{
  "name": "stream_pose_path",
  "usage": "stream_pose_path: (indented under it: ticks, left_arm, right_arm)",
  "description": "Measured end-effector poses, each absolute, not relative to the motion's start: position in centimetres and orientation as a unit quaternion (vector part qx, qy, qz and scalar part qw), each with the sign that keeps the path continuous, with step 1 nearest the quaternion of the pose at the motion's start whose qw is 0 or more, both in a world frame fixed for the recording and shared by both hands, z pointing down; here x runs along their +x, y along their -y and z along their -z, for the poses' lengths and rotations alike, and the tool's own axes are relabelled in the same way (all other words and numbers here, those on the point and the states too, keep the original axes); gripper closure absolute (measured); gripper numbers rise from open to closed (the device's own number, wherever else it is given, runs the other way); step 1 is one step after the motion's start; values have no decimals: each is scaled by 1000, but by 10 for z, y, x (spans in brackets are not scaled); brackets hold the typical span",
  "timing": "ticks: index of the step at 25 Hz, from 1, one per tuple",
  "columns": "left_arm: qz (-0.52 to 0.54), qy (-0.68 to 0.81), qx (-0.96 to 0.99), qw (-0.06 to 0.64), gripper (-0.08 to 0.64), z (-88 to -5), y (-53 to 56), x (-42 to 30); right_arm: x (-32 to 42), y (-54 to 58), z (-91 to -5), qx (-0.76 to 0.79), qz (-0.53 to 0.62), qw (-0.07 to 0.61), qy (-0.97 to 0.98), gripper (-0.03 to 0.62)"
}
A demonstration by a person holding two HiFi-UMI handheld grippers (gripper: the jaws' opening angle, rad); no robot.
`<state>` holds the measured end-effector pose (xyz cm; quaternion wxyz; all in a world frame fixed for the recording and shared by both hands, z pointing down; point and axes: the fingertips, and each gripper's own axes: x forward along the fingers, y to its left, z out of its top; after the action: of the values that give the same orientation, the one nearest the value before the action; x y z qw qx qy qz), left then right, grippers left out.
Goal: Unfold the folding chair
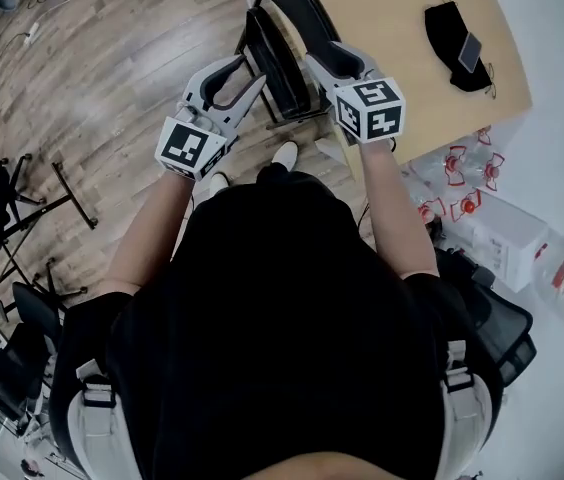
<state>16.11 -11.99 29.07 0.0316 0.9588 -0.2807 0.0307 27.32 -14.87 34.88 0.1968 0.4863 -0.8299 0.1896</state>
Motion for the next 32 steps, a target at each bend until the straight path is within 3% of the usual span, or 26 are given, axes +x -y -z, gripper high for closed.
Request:
stream_pose_path:
  ticks: [14,32]
  left_arm:
    - [-47,329,943,32,410,-304,160,200]
    - [-69,351,932,52,413,-317,155,179]
  right_arm:
    - [320,231,-414,482,-189,346,783,408]
    - [323,242,-482,446,-259,442,734,408]
